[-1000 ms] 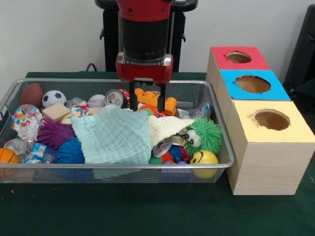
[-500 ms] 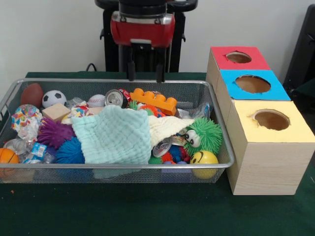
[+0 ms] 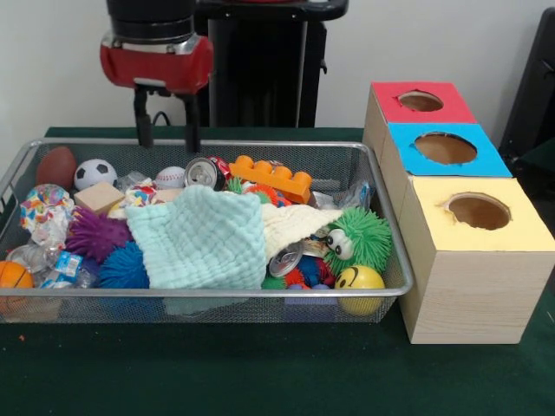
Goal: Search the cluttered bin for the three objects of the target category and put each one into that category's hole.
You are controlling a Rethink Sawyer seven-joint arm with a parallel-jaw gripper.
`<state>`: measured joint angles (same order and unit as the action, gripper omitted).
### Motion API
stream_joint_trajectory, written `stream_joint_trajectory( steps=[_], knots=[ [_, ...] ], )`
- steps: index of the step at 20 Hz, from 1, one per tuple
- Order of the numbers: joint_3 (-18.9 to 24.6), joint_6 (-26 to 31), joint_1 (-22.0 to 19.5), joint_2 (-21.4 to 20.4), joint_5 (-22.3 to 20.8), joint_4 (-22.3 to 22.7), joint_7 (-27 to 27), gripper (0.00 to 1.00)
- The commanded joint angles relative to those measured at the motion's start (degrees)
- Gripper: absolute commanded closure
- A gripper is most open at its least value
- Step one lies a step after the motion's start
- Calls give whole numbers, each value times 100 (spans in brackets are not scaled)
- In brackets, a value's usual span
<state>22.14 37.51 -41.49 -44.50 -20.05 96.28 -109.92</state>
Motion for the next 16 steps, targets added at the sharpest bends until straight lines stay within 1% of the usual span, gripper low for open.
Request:
stream_joint_trajectory(
  steps=[1, 6, 11, 16],
  knots=[
    [512, 104, -204, 518, -344, -10, 1134, 0],
    [593, 66, -260, 645, -467, -49, 1080, 0],
    [607, -91, -257, 783, -626, -99, 985, 0],
    [643, -217, -308, 1018, -768, -202, 922, 0]
  ],
)
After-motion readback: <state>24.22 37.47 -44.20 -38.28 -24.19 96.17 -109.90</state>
